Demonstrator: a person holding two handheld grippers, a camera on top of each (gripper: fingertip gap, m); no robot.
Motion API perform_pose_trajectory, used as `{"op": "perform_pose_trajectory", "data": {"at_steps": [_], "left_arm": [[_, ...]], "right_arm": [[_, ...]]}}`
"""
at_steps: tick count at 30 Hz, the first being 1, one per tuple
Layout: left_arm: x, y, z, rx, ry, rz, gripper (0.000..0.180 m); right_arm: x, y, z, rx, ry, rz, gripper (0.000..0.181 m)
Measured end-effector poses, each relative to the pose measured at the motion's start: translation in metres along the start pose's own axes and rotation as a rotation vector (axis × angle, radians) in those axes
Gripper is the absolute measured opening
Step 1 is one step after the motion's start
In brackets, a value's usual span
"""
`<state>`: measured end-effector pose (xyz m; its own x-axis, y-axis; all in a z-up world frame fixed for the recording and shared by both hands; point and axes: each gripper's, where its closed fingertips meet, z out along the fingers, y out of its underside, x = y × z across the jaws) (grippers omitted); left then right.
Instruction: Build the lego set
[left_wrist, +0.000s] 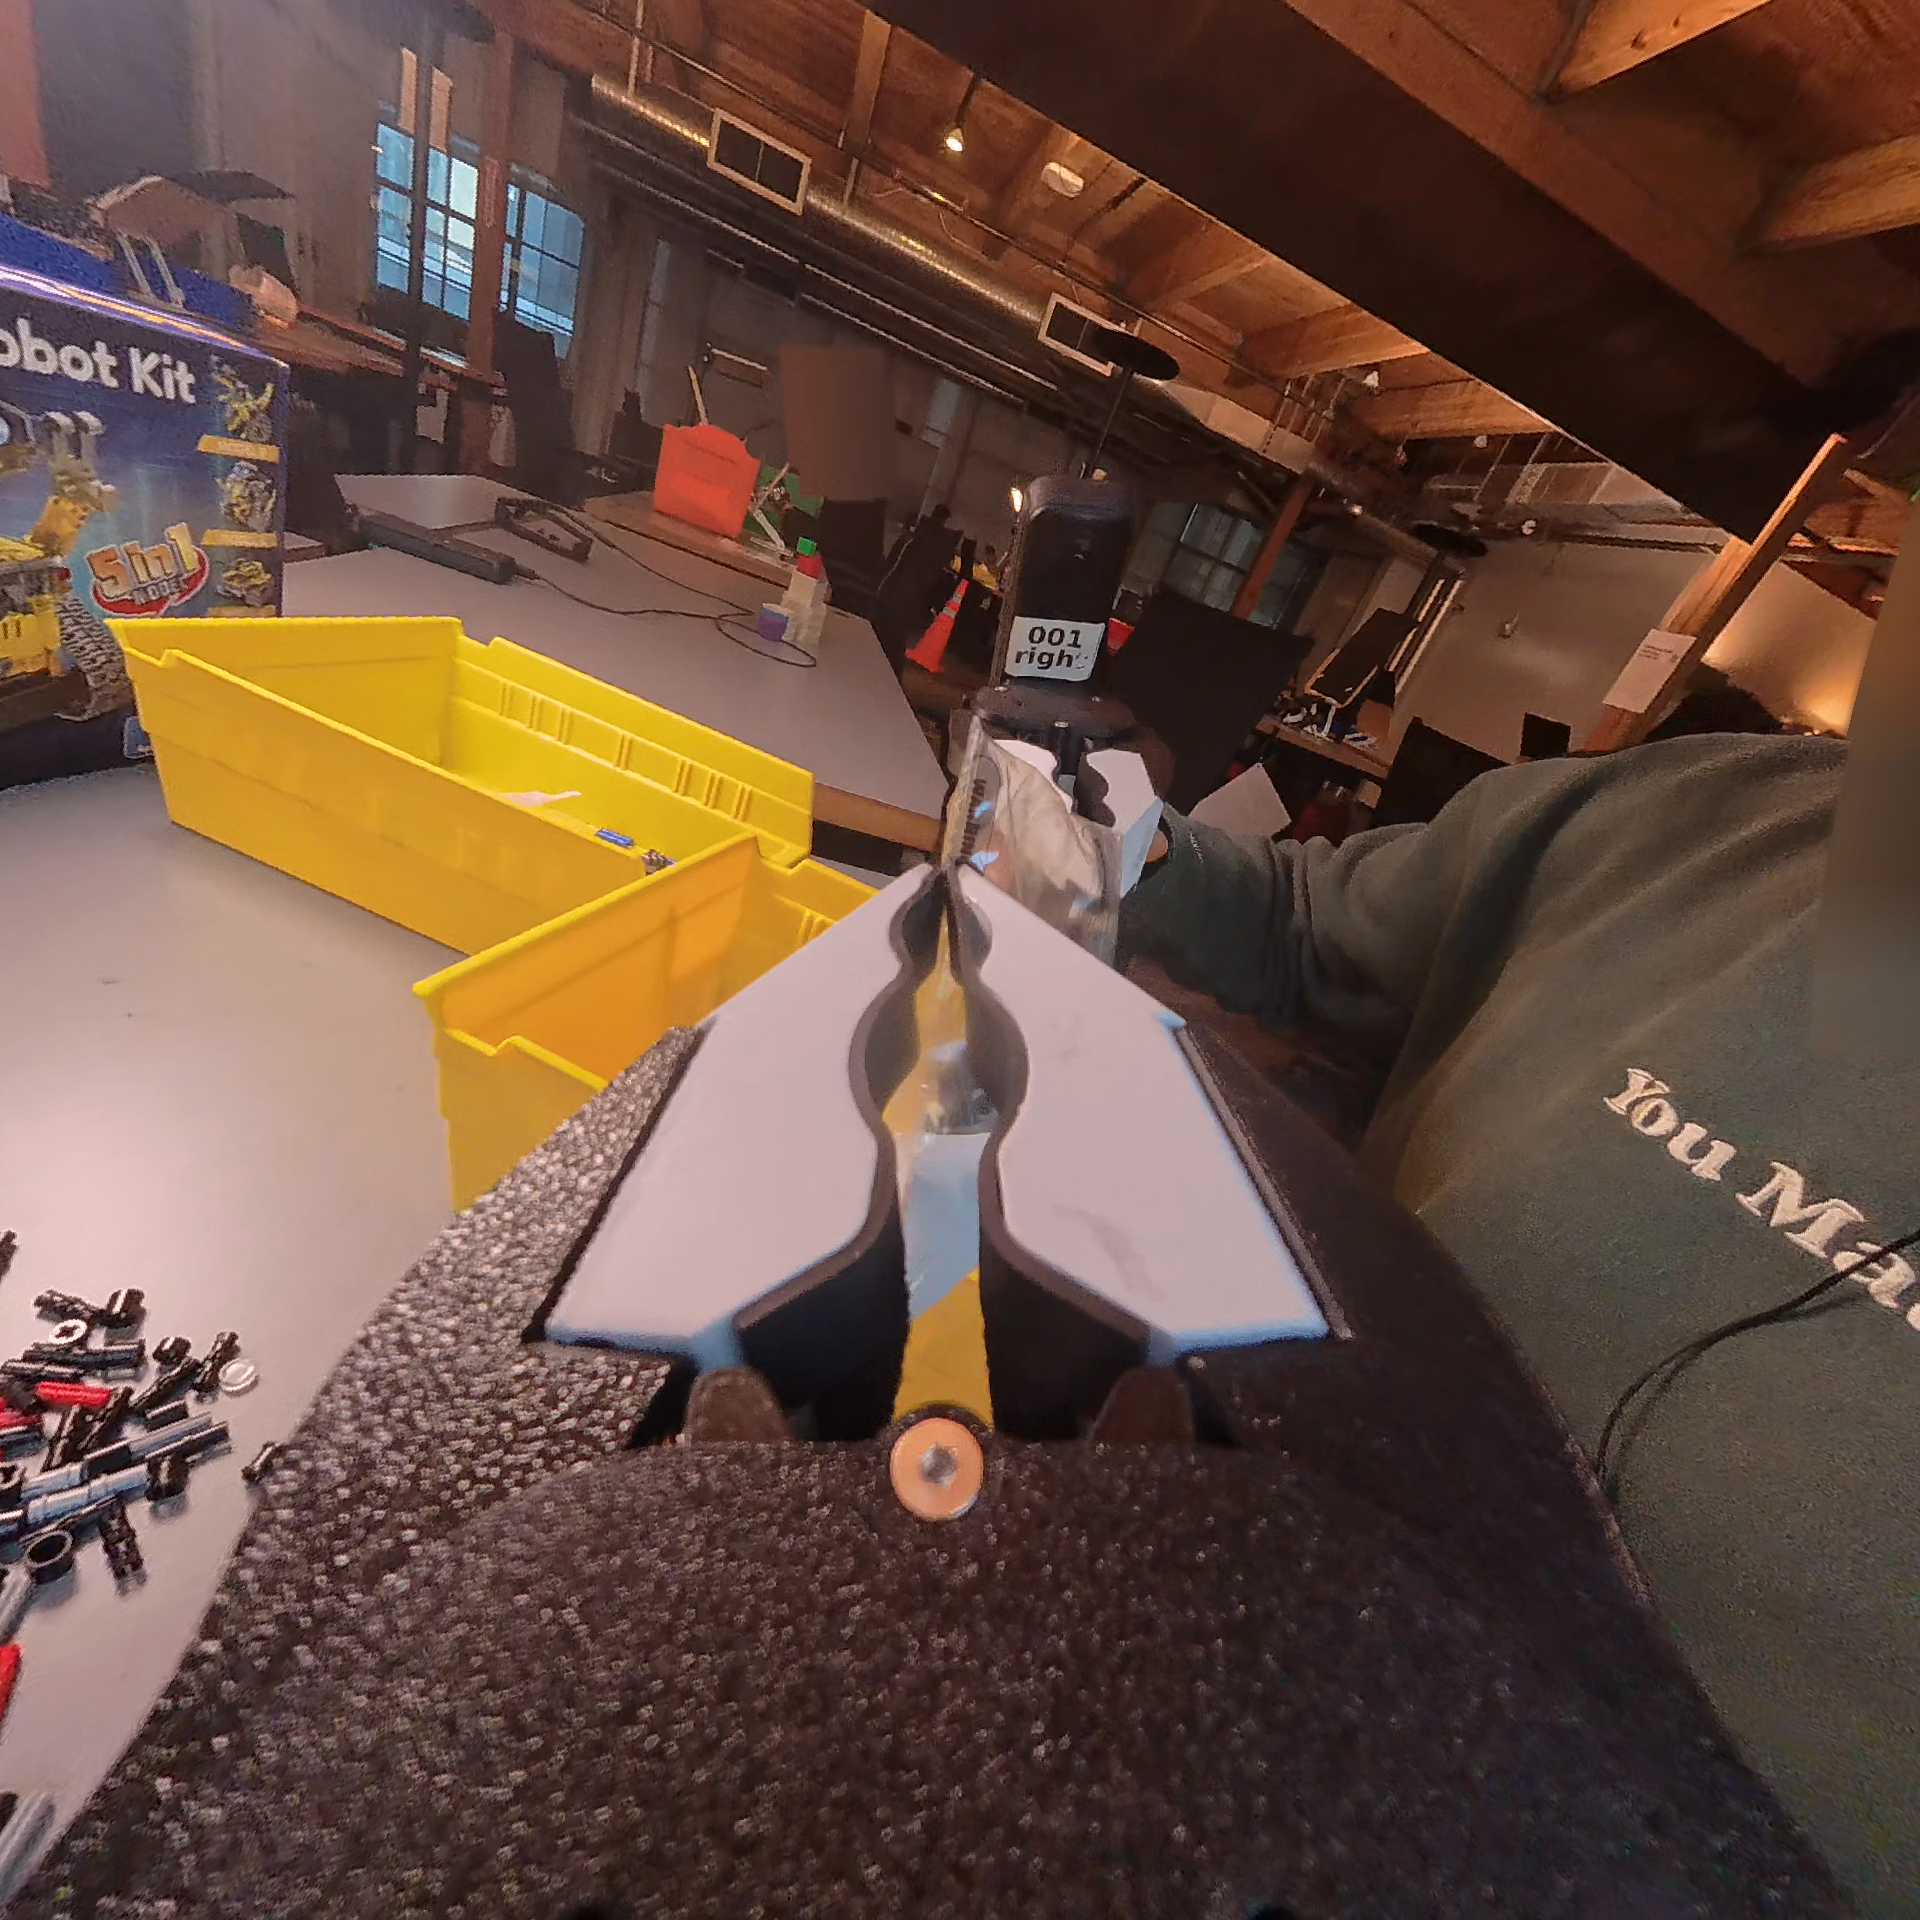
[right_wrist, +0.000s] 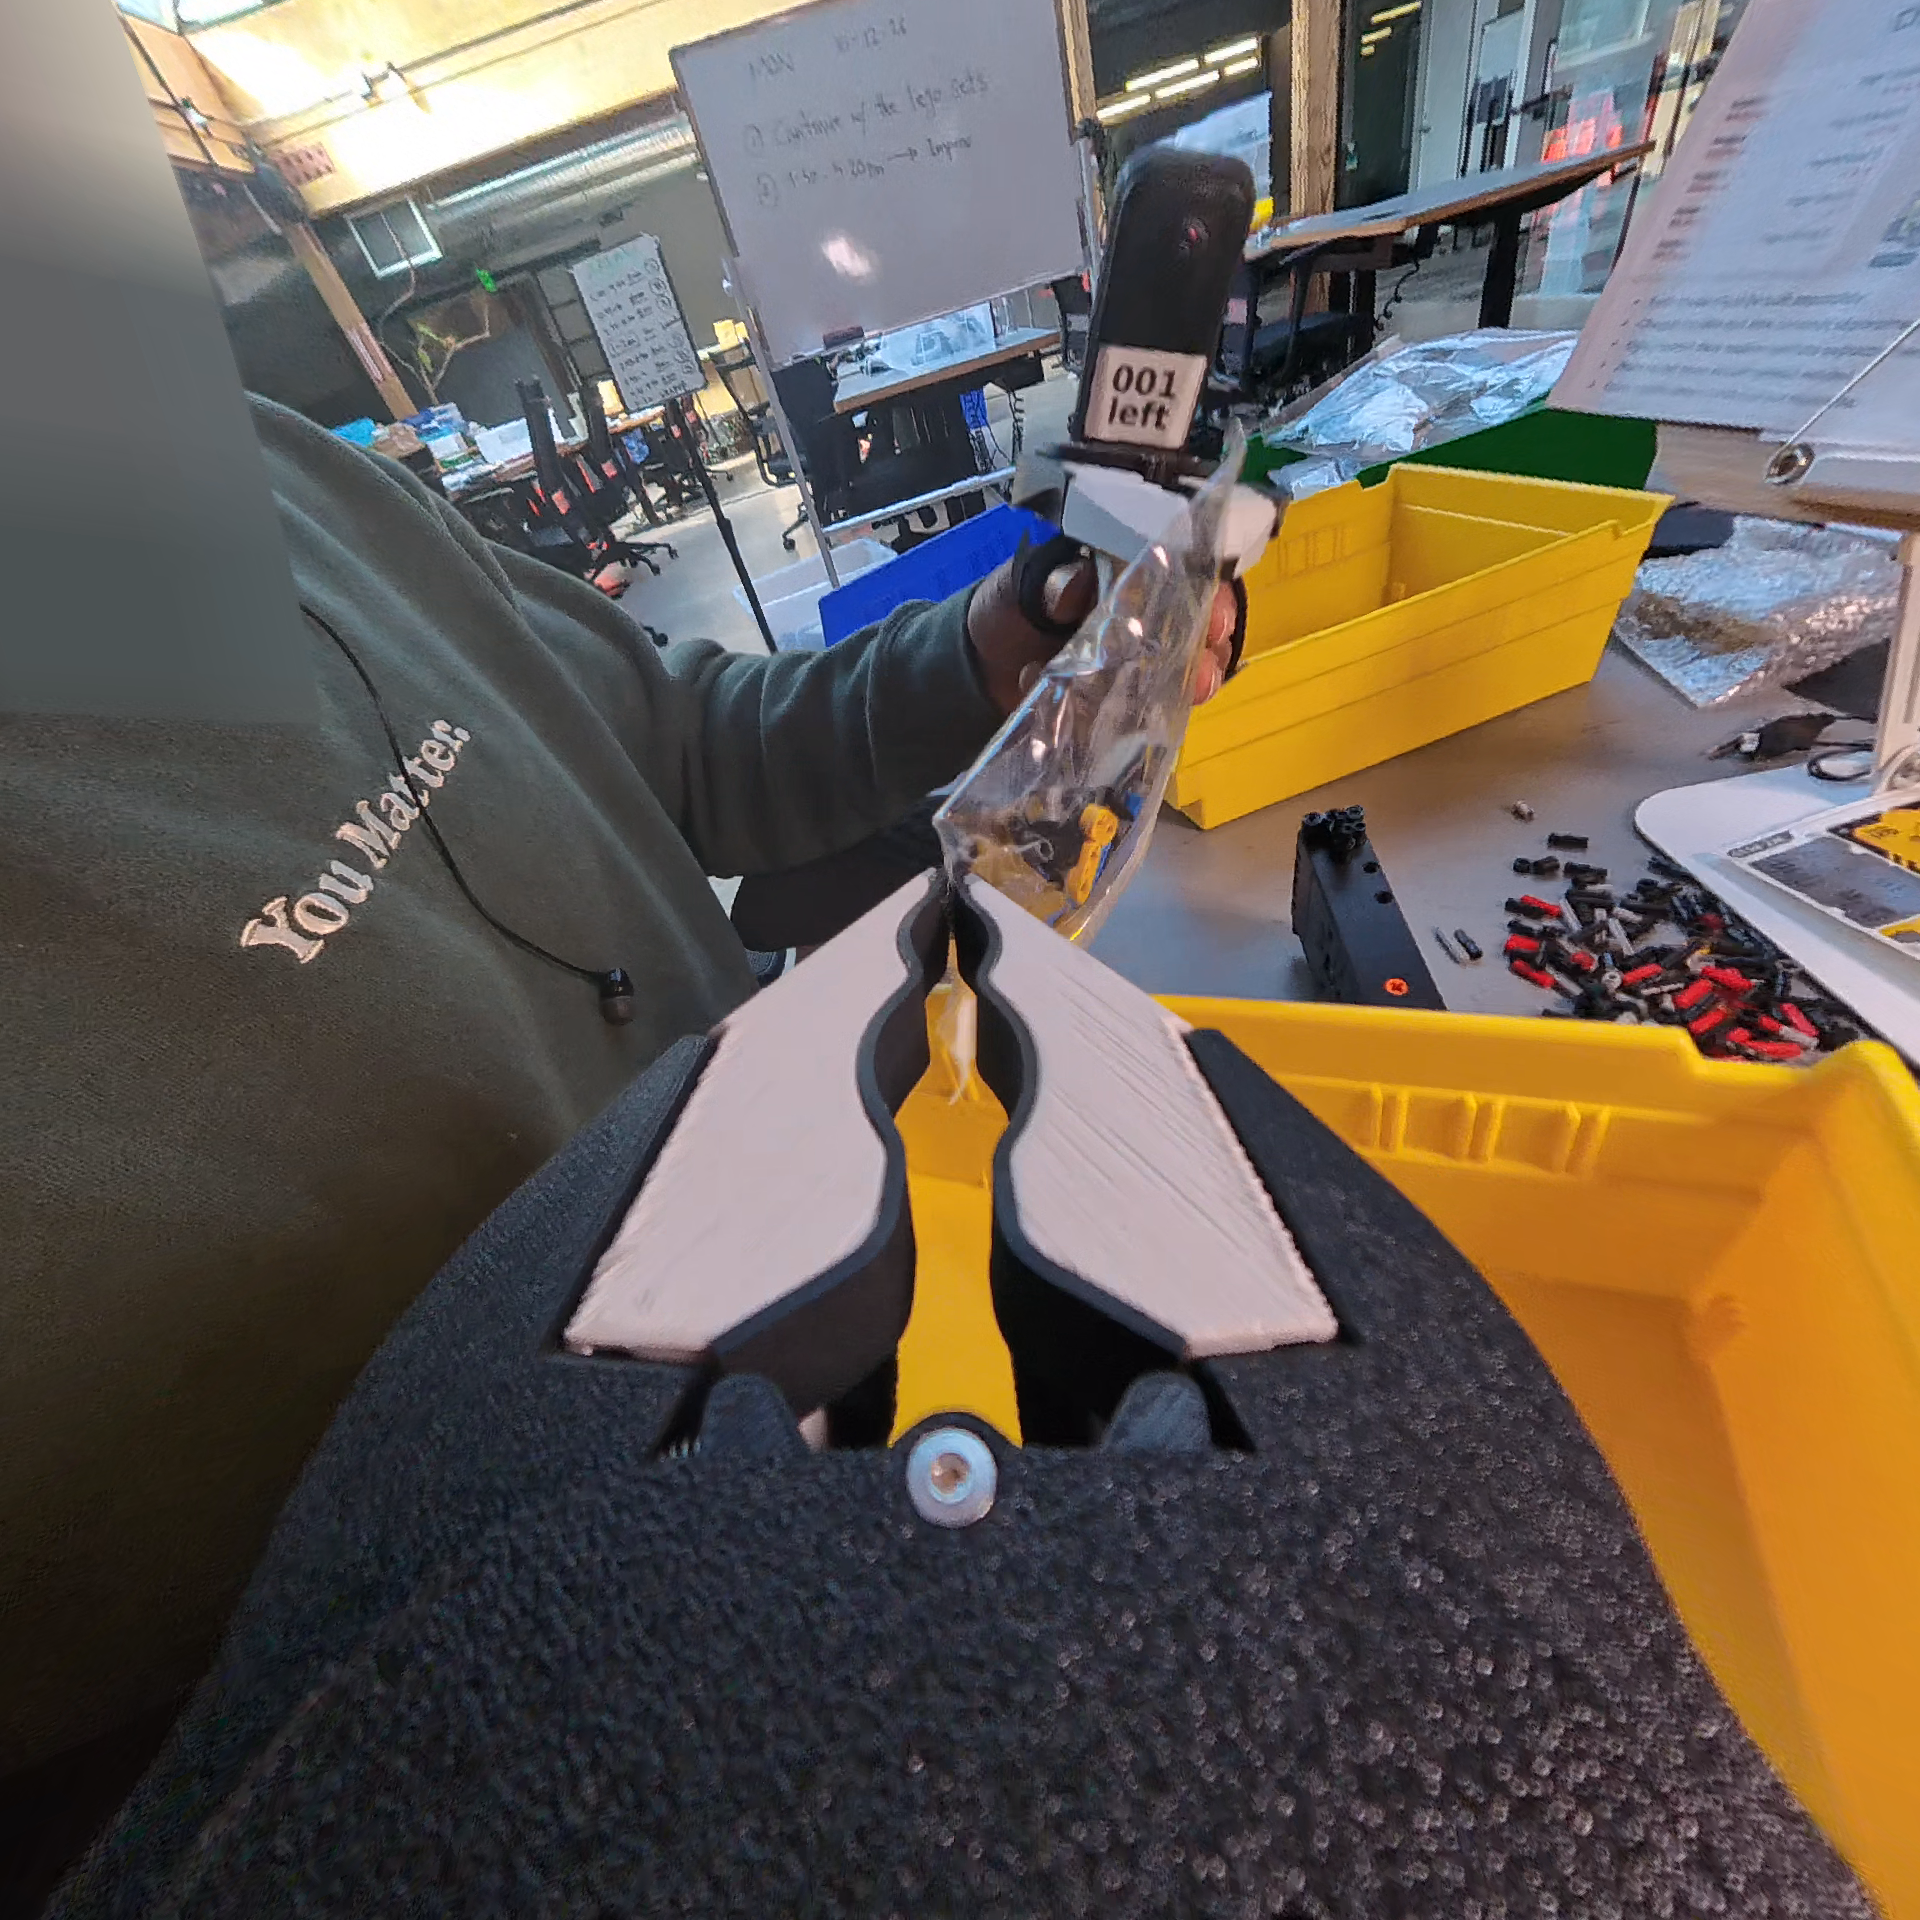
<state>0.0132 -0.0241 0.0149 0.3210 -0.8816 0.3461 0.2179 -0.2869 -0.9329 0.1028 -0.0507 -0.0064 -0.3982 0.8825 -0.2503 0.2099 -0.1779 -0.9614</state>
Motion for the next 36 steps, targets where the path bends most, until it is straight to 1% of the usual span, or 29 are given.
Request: {"op": "perform_pose_trajectory", "data": {"at_steps": [3,4,5,6,9,12,16,18,20,22,24,27,29,31,33,36], "left_arm": [[0.007,-0.005,0.011,-0.057,0.003,0.021,0.0],[0.009,-0.007,0.015,-0.083,0.004,0.031,0.0],[0.012,-0.01,0.02,-0.111,0.004,0.044,0.0],[0.014,-0.013,0.025,-0.136,0.002,0.061,0.0],[0.02,-0.027,0.038,-0.196,0.011,0.11,0.0],[0.024,-0.028,0.053,-0.302,0.016,0.17,0.0],[0.028,-0.013,0.077,-0.424,0.043,0.197,0.0],[0.031,-0.005,0.087,-0.455,0.063,0.201,0.0],[0.029,0.0,0.094,-0.469,0.057,0.212,0.0],[0.025,-0.002,0.097,-0.438,0.042,0.219,0.0],[0.027,-0.005,0.1,-0.392,0.049,0.25,0.001],[0.03,-0.004,0.104,-0.374,0.045,0.316,0.013],[0.033,-0.004,0.106,-0.353,0.064,0.321,0.011],[0.034,-0.008,0.108,-0.309,0.071,0.318,0.001],[0.035,-0.007,0.108,-0.297,0.083,0.305,0.0],[0.034,0.004,0.107,-0.338,0.102,0.253,0.0]], "right_arm": [[-0.002,0.008,-0.007,-0.046,0.036,0.005,0.0],[0.0,0.01,-0.01,-0.087,0.06,-0.007,0.002],[0.004,0.01,-0.014,-0.12,0.098,-0.035,0.007],[0.007,0.006,-0.018,-0.139,0.134,-0.066,0.017],[0.012,-0.017,-0.03,-0.192,0.224,-0.161,0.041],[0.019,-0.04,-0.035,-0.251,0.33,-0.294,0.044],[0.025,-0.053,-0.032,-0.39,0.391,-0.457,0.041],[0.028,-0.051,-0.028,-0.455,0.388,-0.49,0.031],[0.028,-0.041,-0.028,-0.524,0.35,-0.503,0.0],[0.028,-0.041,-0.03,-0.507,0.342,-0.468,0.0],[0.025,-0.043,-0.031,-0.453,0.315,-0.395,0.0],[0.021,-0.042,-0.035,-0.403,0.287,-0.351,0.0],[0.019,-0.045,-0.035,-0.342,0.275,-0.34,0.0],[0.019,-0.047,-0.035,-0.282,0.278,-0.308,0.0],[0.017,-0.046,-0.034,-0.232,0.268,-0.266,0.0],[0.019,-0.035,-0.033,-0.244,0.283,-0.255,0.0]]}}
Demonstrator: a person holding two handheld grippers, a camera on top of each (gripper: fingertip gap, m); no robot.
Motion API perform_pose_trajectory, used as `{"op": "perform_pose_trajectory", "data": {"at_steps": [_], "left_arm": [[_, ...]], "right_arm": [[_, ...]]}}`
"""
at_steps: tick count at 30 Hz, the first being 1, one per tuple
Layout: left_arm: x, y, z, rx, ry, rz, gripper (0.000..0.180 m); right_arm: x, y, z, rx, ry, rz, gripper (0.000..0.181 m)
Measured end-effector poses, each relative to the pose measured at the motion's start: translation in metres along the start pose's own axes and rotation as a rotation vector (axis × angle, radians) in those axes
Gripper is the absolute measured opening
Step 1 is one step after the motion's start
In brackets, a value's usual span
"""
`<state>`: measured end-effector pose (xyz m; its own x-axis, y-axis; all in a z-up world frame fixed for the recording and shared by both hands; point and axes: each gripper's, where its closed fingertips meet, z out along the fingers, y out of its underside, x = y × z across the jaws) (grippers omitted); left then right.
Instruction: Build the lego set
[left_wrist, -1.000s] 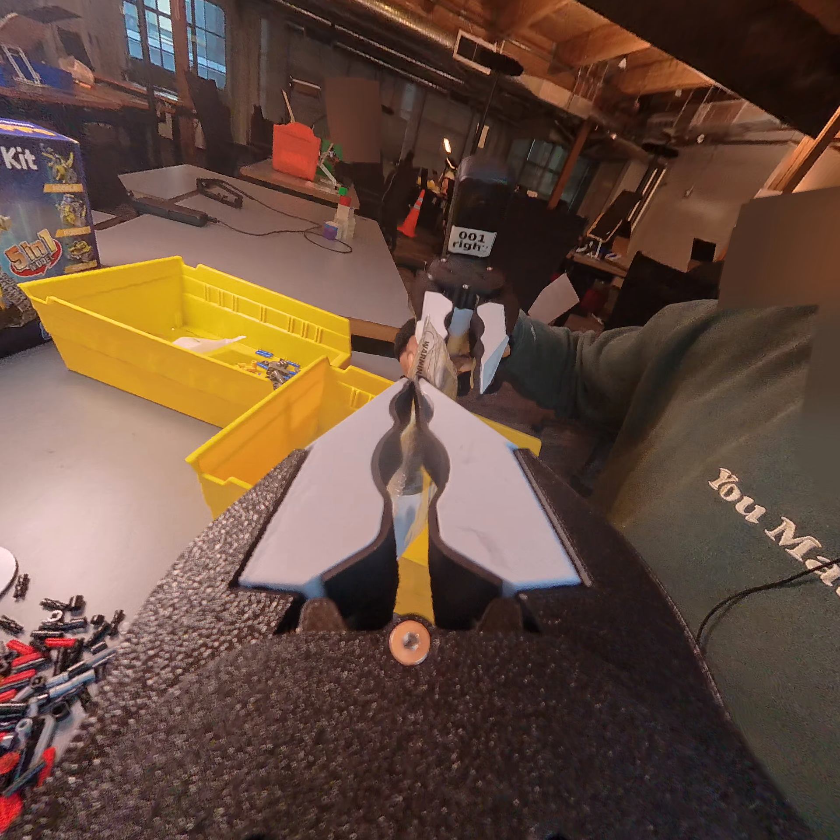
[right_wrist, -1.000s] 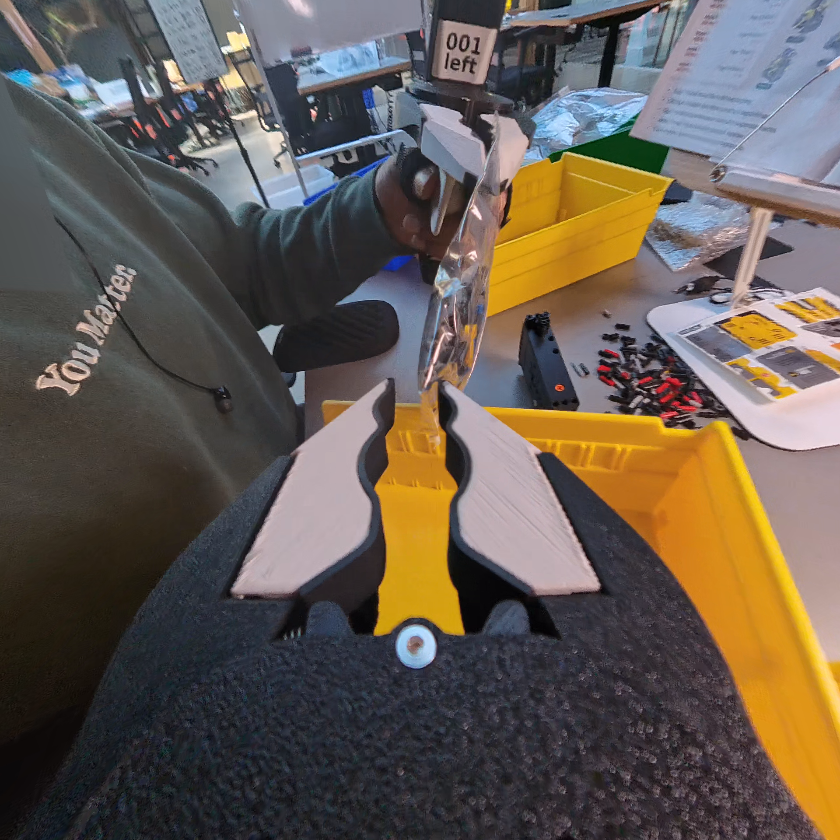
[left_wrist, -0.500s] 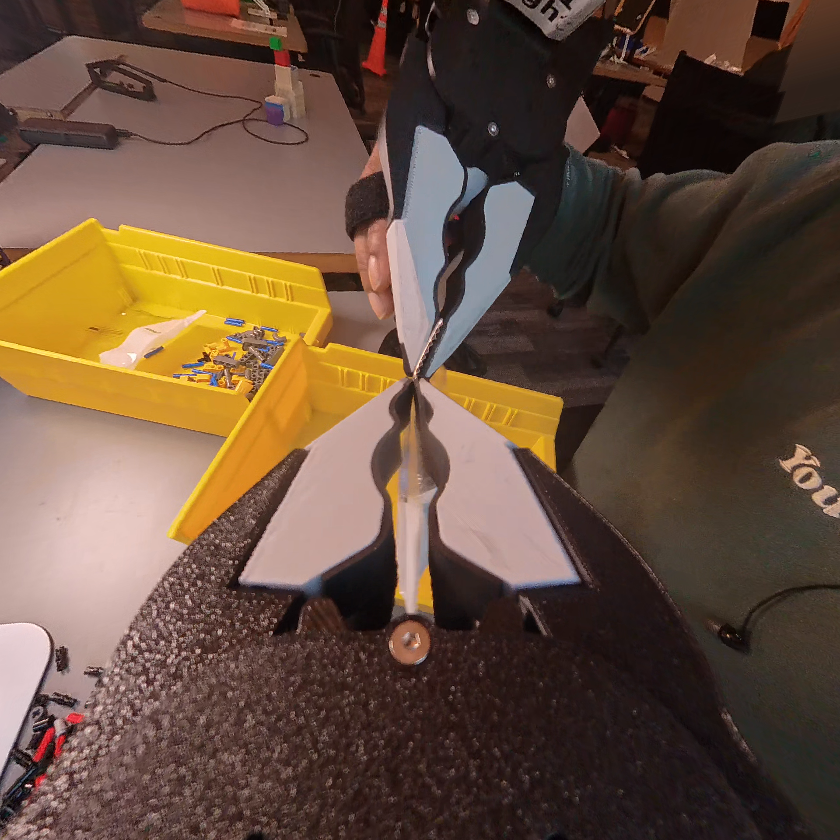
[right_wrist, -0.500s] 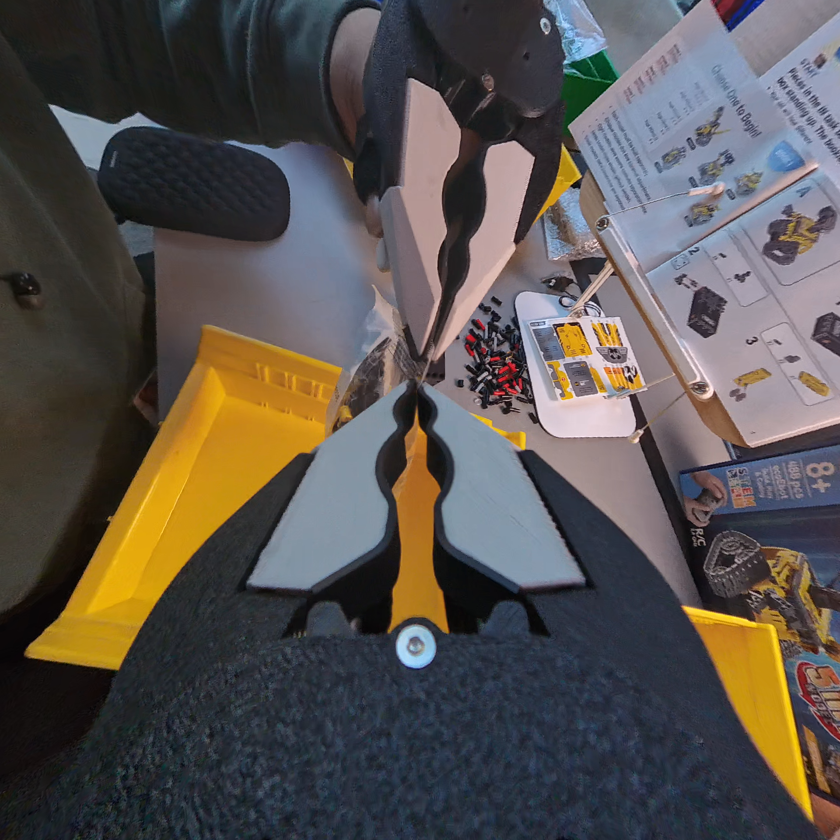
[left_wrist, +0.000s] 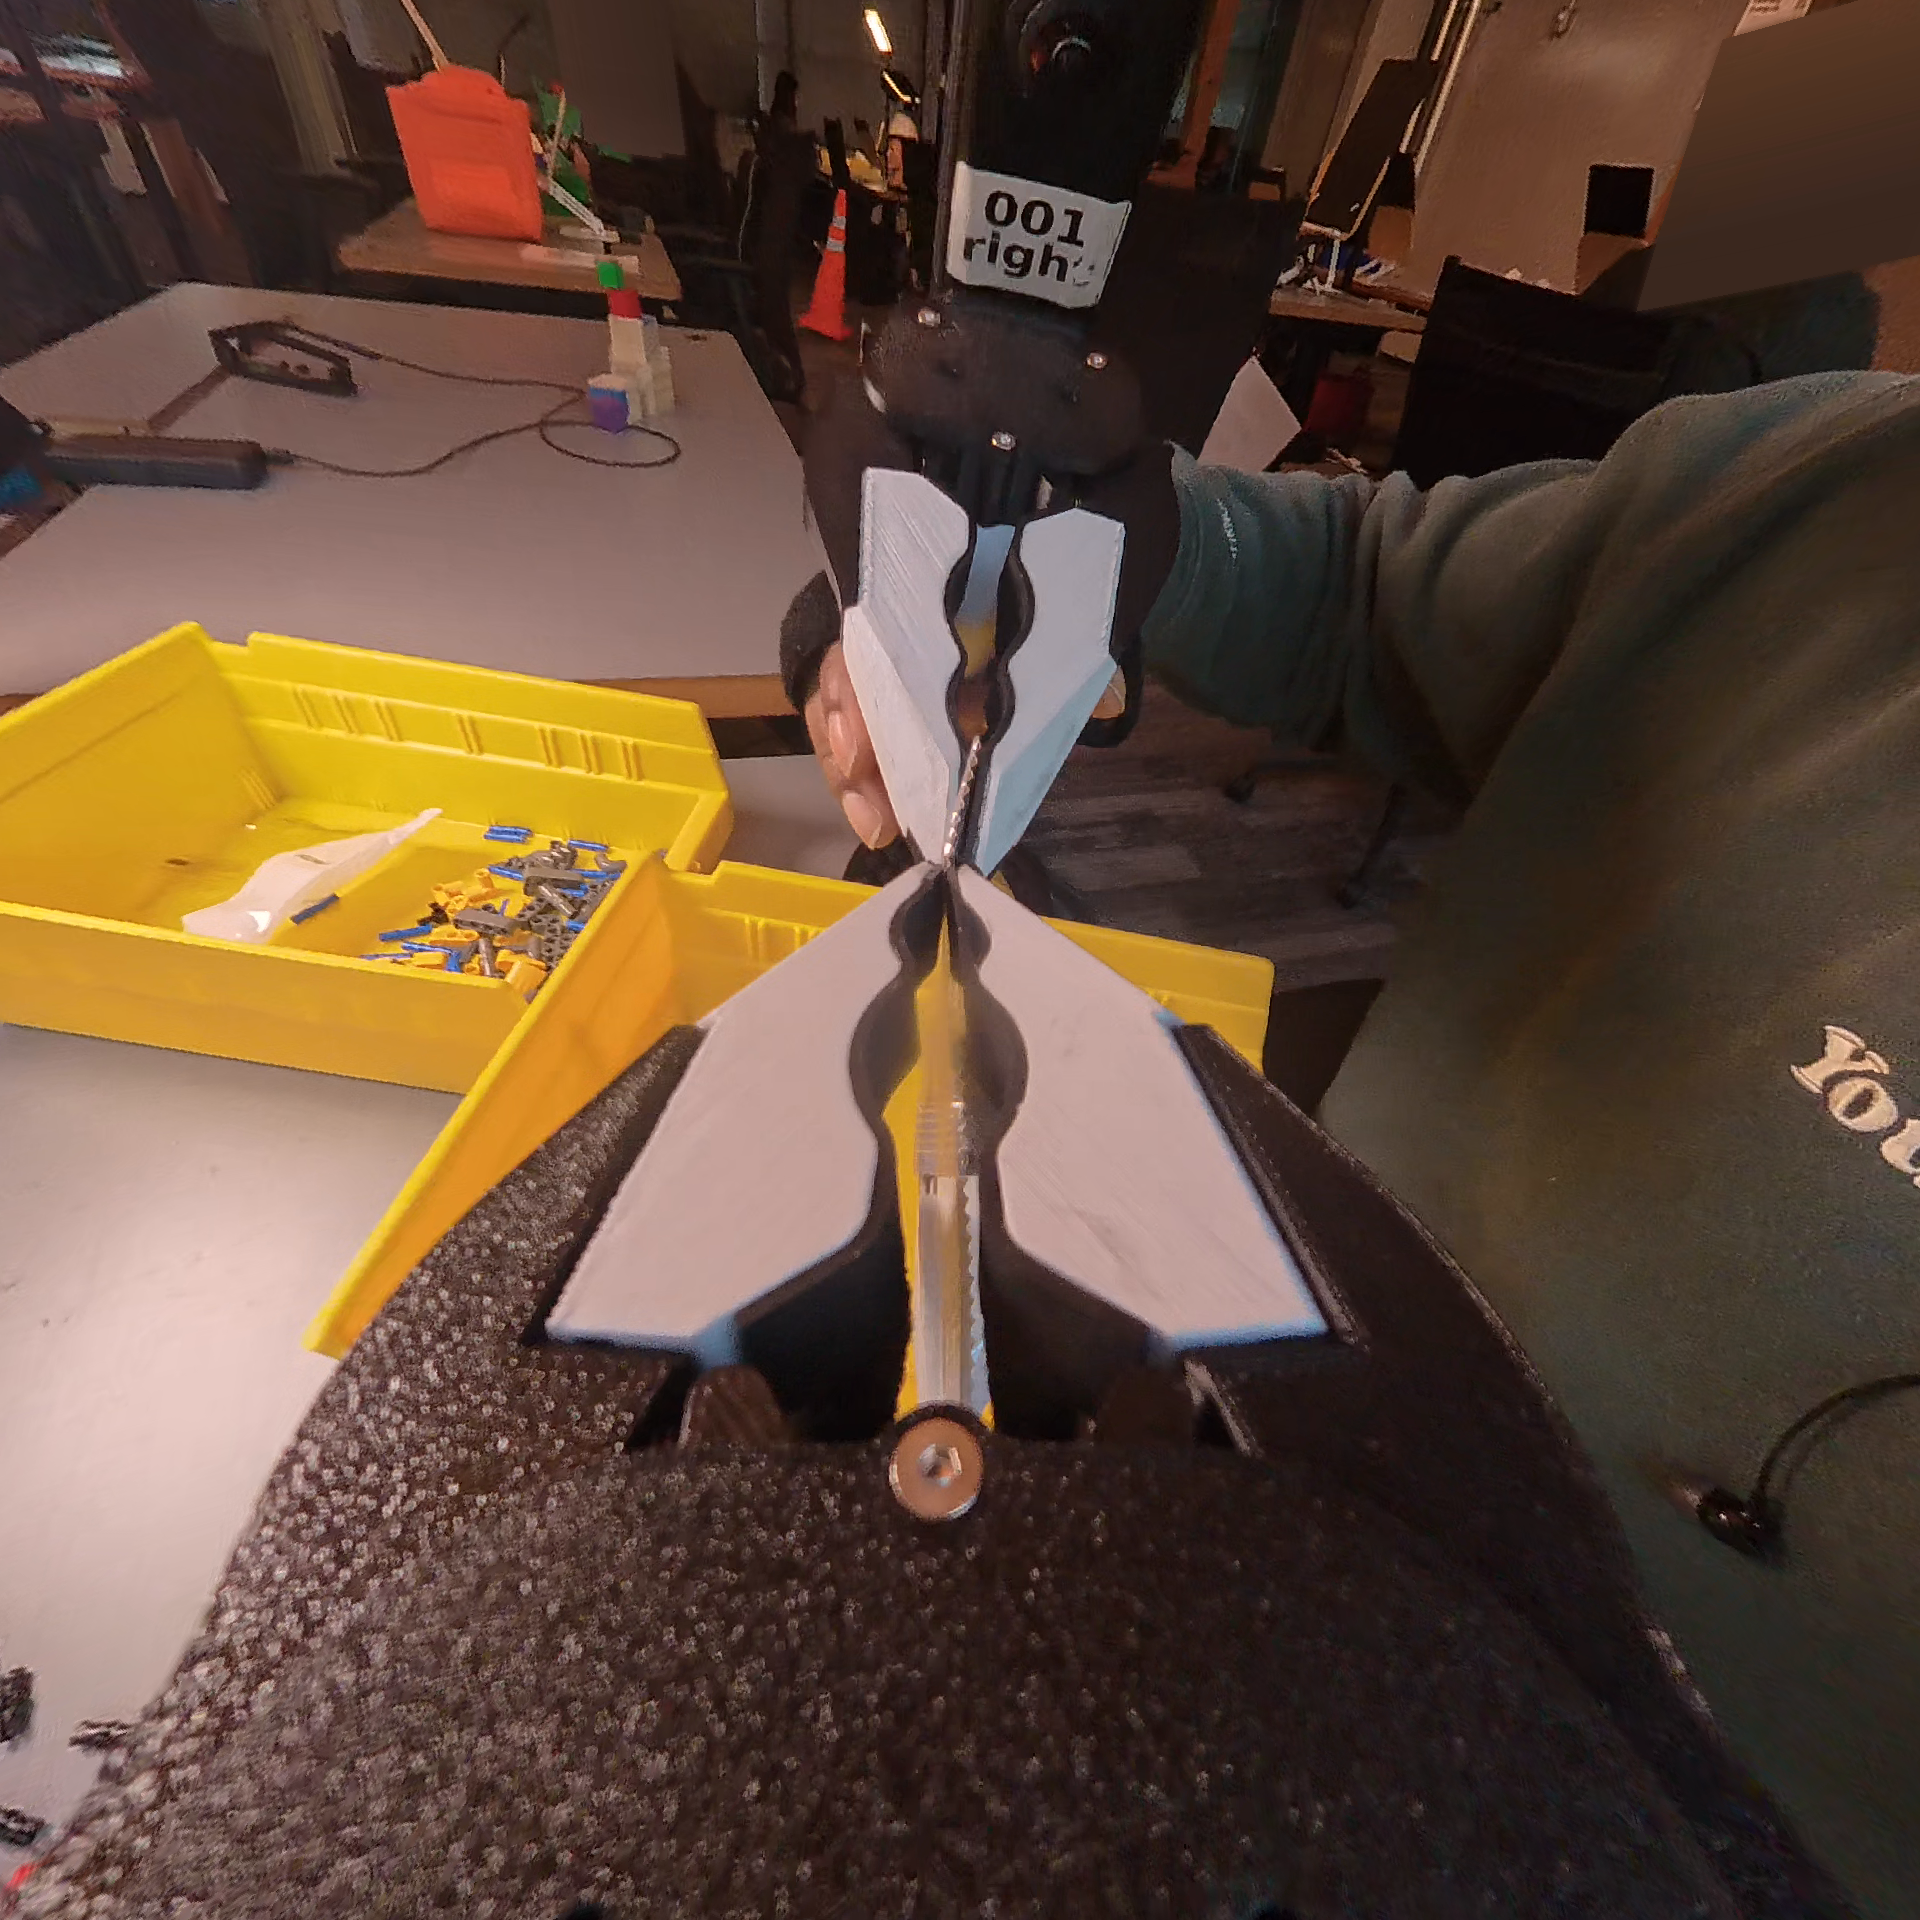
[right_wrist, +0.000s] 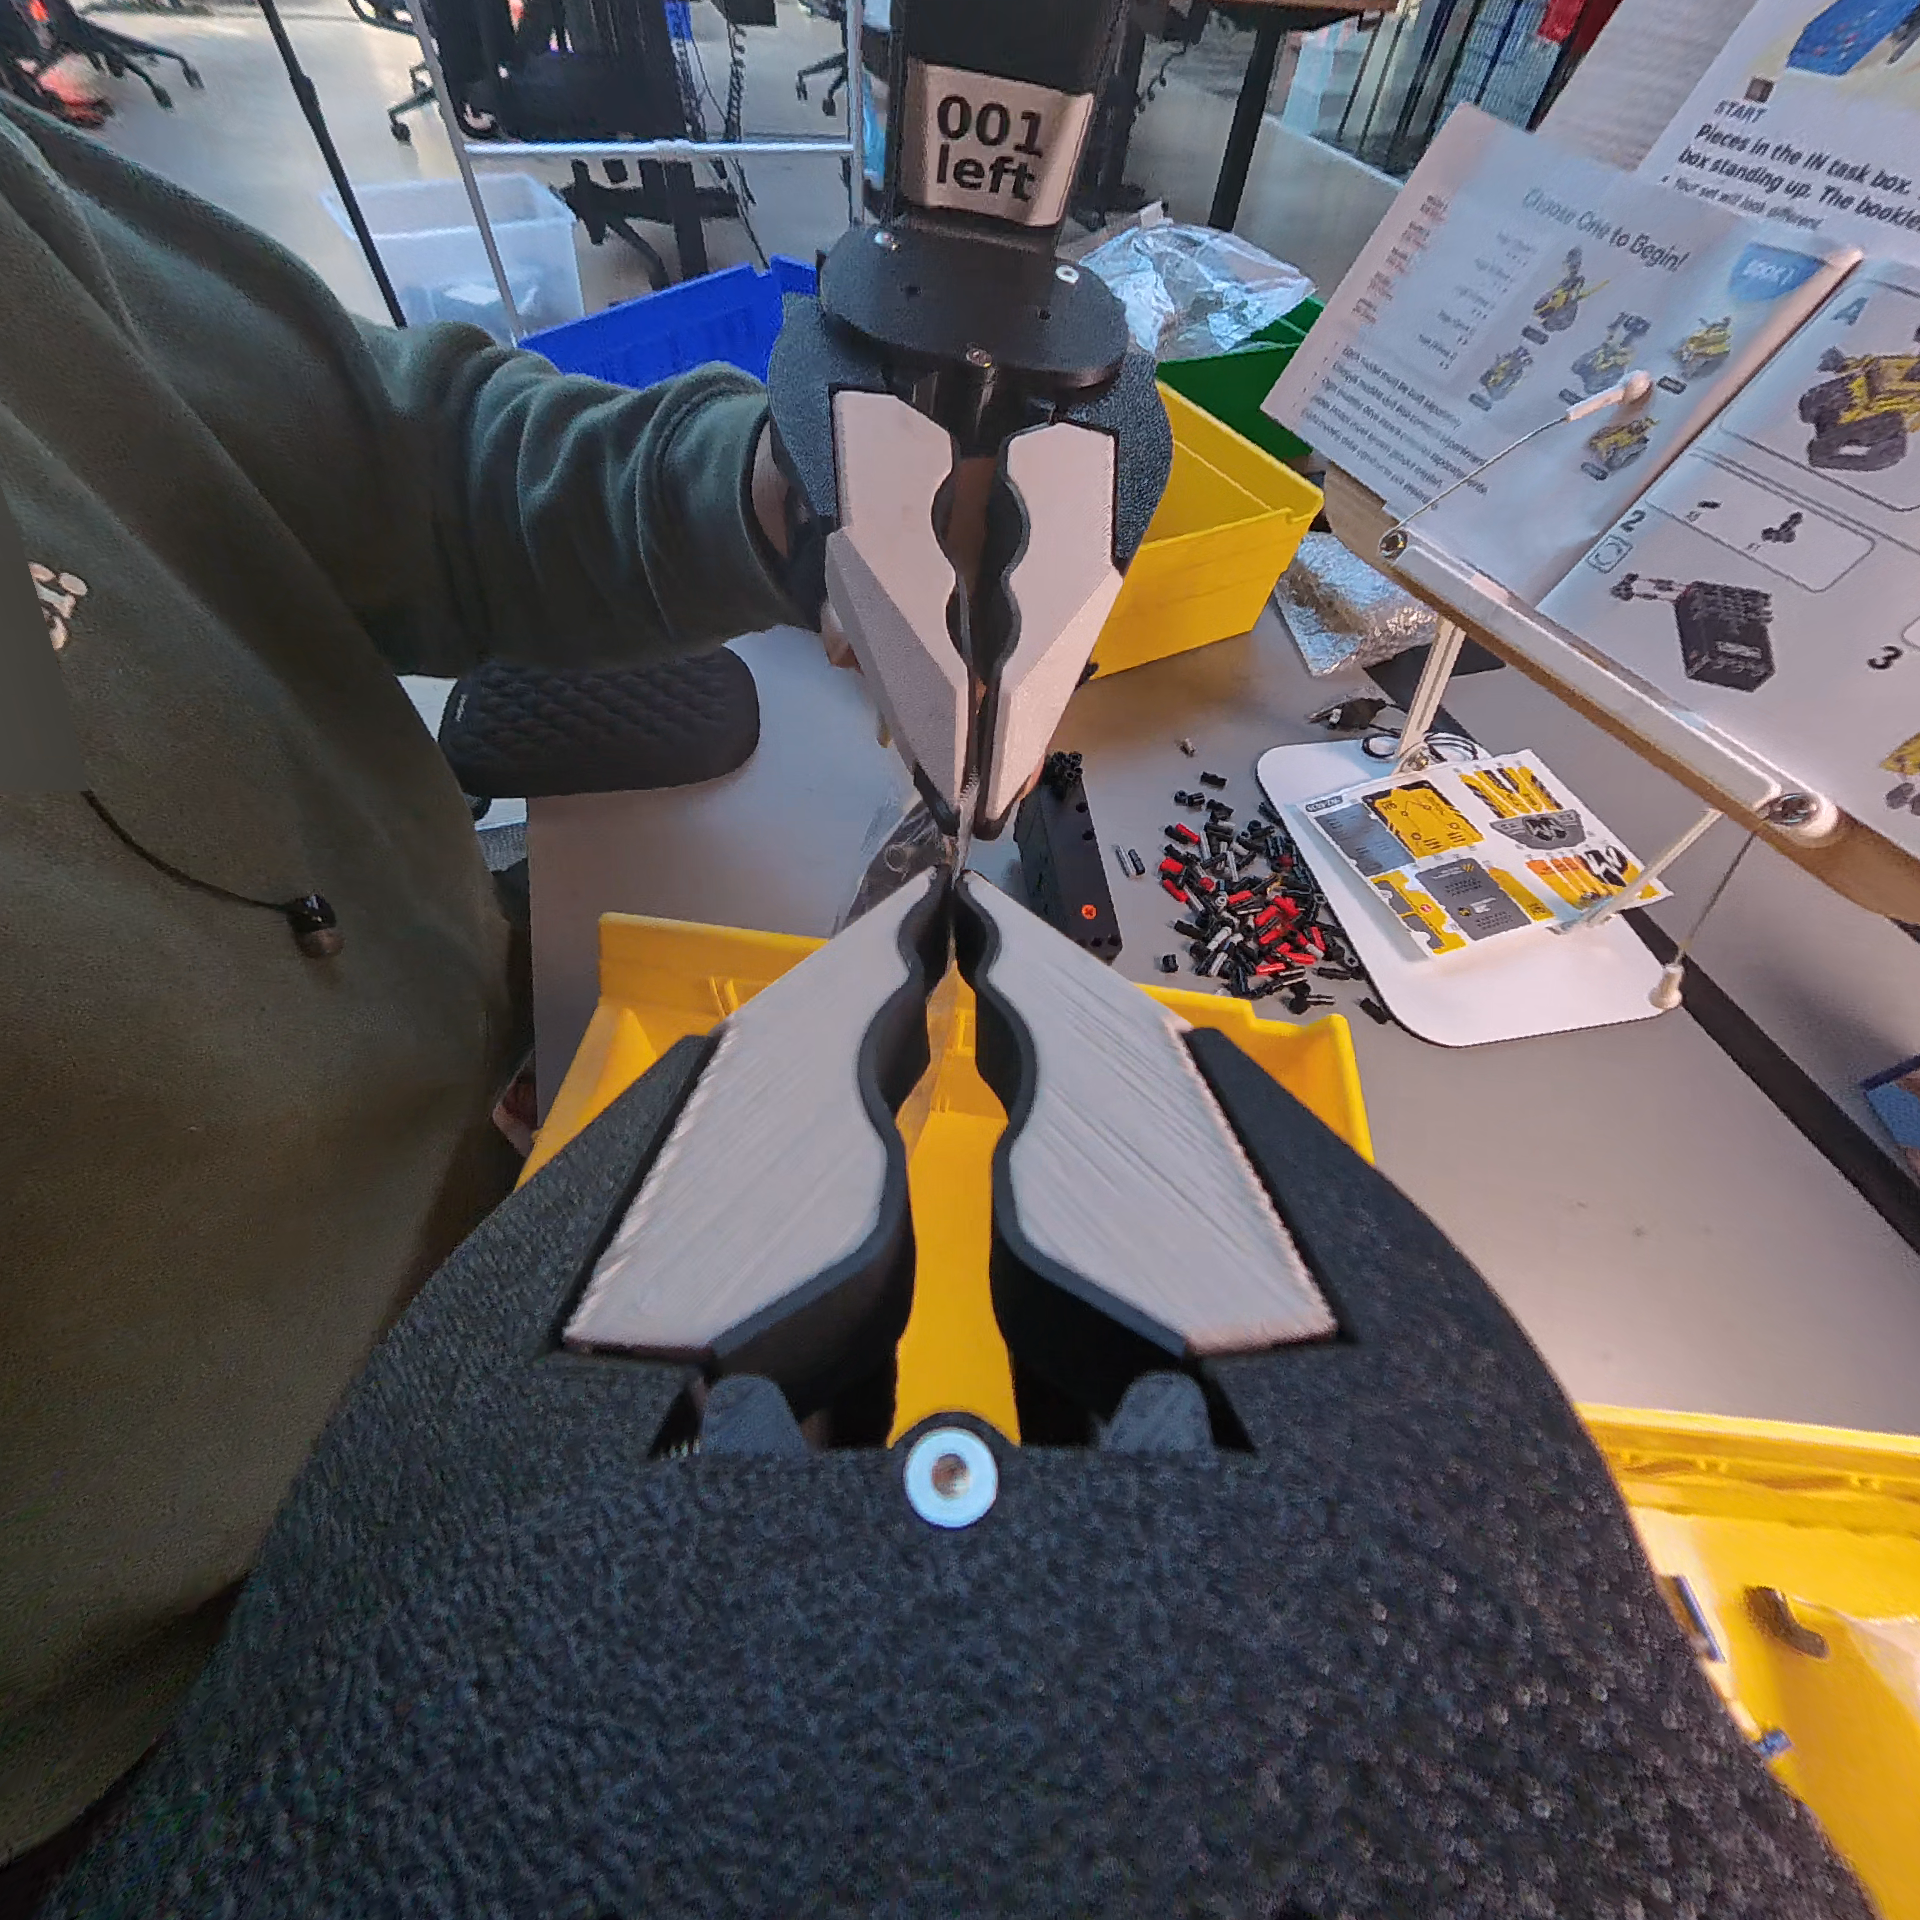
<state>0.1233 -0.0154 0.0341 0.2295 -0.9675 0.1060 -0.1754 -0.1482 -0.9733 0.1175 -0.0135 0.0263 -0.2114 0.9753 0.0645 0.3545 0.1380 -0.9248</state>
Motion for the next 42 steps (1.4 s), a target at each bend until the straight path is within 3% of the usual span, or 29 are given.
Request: {"op": "perform_pose_trajectory", "data": {"at_steps": [6,12,18,26,29,32,38,42], "left_arm": [[0.001,0.011,0.003,-0.062,0.021,-0.034,0.0],[-0.002,0.013,0.006,-0.075,0.013,-0.035,0.0],[0.0,0.009,0.002,-0.021,-0.027,0.043,0.001],[0.004,0.014,0.003,0.01,0.006,-0.002,0.0],[0.002,0.016,0.003,0.003,0.016,-0.054,0.0],[-0.001,0.006,-0.003,0.084,0.063,-0.173,0.0],[-0.004,0.012,0.0,0.151,0.165,-0.343,0.0],[-0.005,0.025,0.008,0.136,0.18,-0.395,0.0]], "right_arm": [[-0.001,0.001,-0.006,-0.134,0.031,-0.122,0.011],[0.004,-0.001,-0.007,-0.236,0.033,-0.199,0.0],[0.002,-0.006,-0.004,-0.217,0.006,-0.118,0.0],[-0.003,0.004,0.003,-0.237,-0.016,-0.134,0.0],[-0.002,0.008,0.005,-0.278,0.019,-0.243,0.0],[0.004,-0.003,0.005,-0.236,0.114,-0.375,0.0],[0.006,0.002,0.006,-0.288,0.308,-0.94,0.0],[0.003,0.019,0.006,-0.355,0.34,-1.15,0.0]]}}
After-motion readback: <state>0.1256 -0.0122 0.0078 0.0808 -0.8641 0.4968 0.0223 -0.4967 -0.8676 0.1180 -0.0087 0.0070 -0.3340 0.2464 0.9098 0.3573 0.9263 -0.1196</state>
